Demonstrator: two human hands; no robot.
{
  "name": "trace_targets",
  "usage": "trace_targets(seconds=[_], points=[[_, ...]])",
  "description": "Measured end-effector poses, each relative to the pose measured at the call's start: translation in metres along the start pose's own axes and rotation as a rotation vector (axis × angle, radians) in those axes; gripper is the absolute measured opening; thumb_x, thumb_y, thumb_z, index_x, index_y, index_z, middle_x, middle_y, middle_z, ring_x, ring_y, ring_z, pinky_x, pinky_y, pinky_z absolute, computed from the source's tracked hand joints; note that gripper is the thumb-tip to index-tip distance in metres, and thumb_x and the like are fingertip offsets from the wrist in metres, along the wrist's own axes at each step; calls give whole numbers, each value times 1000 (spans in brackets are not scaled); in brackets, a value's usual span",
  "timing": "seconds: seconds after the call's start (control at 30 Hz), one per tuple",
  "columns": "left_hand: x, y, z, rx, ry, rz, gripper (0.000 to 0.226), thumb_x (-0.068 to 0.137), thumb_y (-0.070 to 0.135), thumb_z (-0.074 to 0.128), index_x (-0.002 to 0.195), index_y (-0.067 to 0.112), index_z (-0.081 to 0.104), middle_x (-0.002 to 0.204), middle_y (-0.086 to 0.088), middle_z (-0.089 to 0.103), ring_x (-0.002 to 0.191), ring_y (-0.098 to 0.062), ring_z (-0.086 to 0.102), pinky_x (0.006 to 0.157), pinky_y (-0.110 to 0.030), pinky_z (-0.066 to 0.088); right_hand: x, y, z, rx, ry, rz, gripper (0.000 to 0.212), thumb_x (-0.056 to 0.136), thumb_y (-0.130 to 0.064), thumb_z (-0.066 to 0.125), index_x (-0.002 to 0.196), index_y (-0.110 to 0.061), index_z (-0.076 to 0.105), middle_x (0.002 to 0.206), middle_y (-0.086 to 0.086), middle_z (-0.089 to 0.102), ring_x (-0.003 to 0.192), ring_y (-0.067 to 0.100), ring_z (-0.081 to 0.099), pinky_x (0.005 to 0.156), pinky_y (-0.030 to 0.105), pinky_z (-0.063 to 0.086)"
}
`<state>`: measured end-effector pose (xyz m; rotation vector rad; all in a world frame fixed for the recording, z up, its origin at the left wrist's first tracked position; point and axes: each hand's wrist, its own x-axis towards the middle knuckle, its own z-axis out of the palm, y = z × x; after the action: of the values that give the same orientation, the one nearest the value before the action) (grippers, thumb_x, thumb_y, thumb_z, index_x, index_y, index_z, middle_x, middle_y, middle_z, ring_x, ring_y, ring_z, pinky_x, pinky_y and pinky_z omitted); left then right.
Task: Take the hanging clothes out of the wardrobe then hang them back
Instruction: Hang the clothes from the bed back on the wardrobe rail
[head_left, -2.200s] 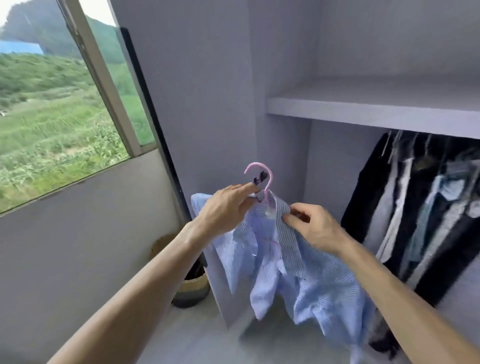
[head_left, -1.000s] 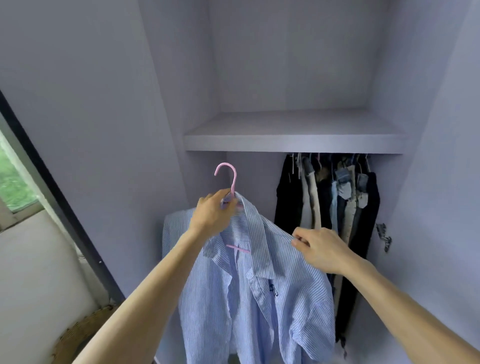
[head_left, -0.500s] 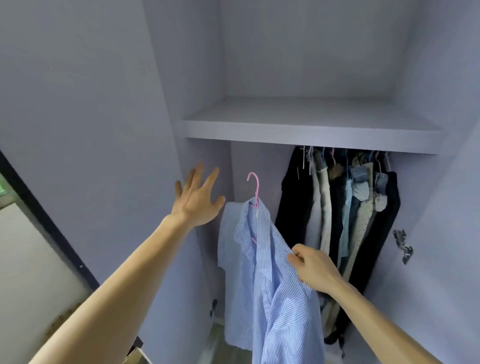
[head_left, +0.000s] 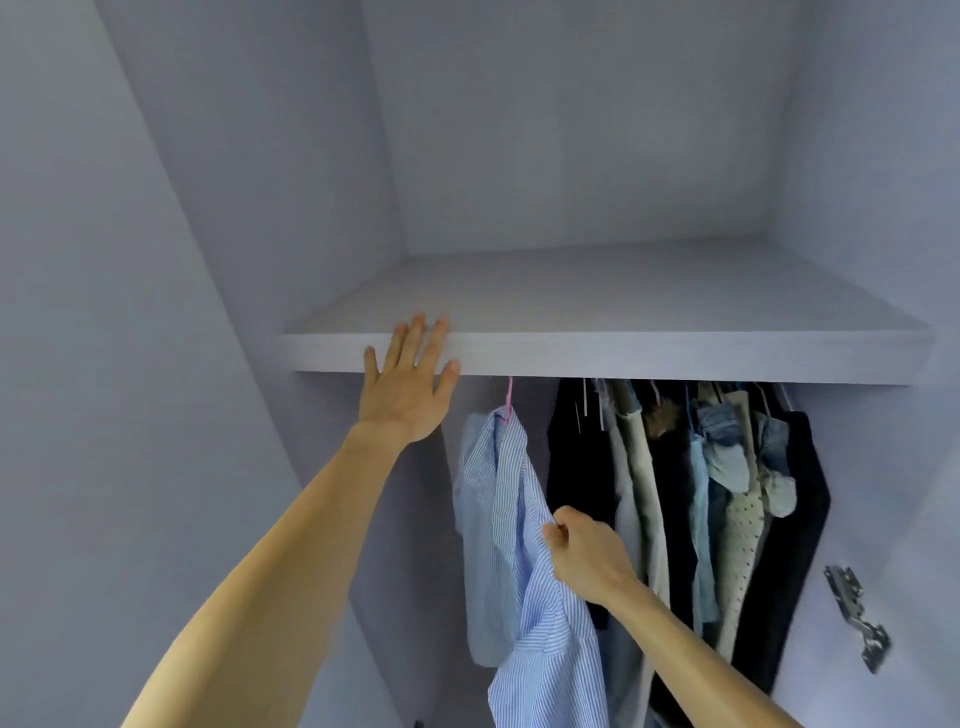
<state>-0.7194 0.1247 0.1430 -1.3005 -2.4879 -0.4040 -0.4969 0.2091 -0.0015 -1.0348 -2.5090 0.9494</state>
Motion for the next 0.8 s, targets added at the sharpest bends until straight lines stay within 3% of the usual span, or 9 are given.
trace_targets(seconds=[0.2, 0.43, 0.57, 0.67, 0.8], points=[[12, 1, 27, -124, 69, -57, 59, 101, 57, 10, 151, 46, -18, 162, 17, -23, 148, -9, -25, 120, -56, -9, 45, 4, -4, 19, 91, 55, 29, 104, -30, 38, 78, -18, 39, 68, -2, 55, 69, 23, 55, 64, 35, 40], [15, 8, 35, -163, 84, -100, 59, 102, 57, 12, 149, 47, -22, 159, 19, -26, 145, -5, -31, 120, -58, -7, 106, -6, -13, 226, 205, 139, 31, 103, -26, 41, 73, -18, 42, 70, 4, 58, 66, 24, 57, 62, 31, 38], [14, 7, 35, -155, 76, -101, 59, 102, 56, 14, 149, 48, -23, 159, 19, -26, 145, -5, -30, 120, -58, -5, 140, -9, -9, 287, 174, 209, 25, 101, -25, 39, 85, -11, 51, 83, 9, 68, 77, 26, 66, 71, 31, 49], [15, 7, 37, -148, 90, -102, 59, 103, 55, 14, 148, 48, -23, 160, 18, -26, 145, -6, -31, 120, -59, -4, 145, -7, 4, 343, 155, 234, 21, 102, -22, 36, 90, -12, 50, 77, 6, 68, 69, 20, 69, 69, 30, 52], [17, 6, 40, -139, 107, -104, 59, 104, 54, 15, 143, 51, -28, 158, 19, -28, 143, -5, -33, 121, -59, -3, 143, 7, 24, 345, 164, 273, 19, 102, -23, 34, 95, -11, 47, 74, 2, 64, 78, 29, 71, 77, 40, 57]])
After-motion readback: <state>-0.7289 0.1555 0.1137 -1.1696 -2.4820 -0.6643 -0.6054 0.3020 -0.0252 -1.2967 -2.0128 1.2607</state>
